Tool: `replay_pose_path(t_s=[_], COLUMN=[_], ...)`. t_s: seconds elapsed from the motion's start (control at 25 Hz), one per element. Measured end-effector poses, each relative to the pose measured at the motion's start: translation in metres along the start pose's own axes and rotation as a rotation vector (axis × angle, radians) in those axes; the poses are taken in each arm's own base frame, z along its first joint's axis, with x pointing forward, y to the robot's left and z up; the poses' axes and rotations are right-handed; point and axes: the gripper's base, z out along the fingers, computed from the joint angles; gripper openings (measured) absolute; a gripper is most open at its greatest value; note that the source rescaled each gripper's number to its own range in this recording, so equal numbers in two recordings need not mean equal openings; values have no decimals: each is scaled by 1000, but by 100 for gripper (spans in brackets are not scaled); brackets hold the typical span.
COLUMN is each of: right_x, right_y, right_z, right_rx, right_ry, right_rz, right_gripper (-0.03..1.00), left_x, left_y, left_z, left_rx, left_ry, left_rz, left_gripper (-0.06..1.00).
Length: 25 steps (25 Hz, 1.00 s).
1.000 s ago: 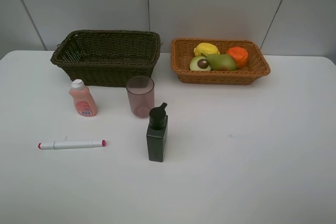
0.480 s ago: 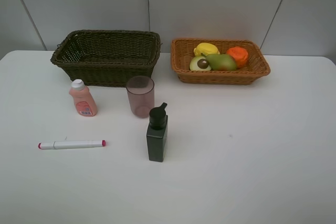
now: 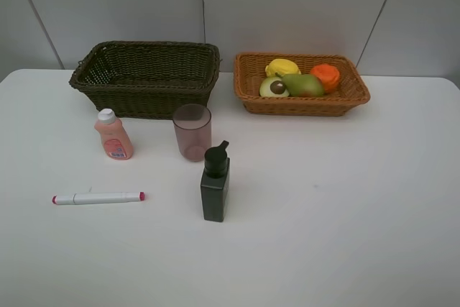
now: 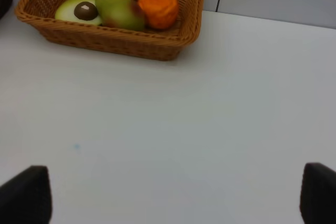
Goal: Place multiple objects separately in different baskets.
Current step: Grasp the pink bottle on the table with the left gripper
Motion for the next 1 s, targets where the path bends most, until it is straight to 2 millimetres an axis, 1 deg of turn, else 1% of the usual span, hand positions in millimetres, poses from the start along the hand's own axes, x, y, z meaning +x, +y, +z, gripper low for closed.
replay_pose_path(t_s=[0.2, 0.36, 0.48, 0.64, 0.8, 1.0], right_x=[0, 0, 0, 0, 0, 0], right_y=[0, 0, 0, 0, 0, 0], right_z=[0, 0, 0, 0, 0, 0], right_rx=[0, 0, 0, 0, 0, 0], right_ry=[0, 0, 0, 0, 0, 0], right_rz=[0, 0, 0, 0, 0, 0], right_gripper=[100, 100, 100, 100, 100, 100], left_x=[-1, -13, -28, -48, -69, -97], left_y=[0, 1, 3, 6, 9, 13], left_z=[0, 2, 3, 11, 22, 43], left_rx=[5, 12, 16, 24, 35, 61], left_ry=[6, 51, 90, 161, 237, 326], left_rz=[-2, -6, -8, -12, 5, 86], left_gripper=[100, 100, 100, 100, 100, 100])
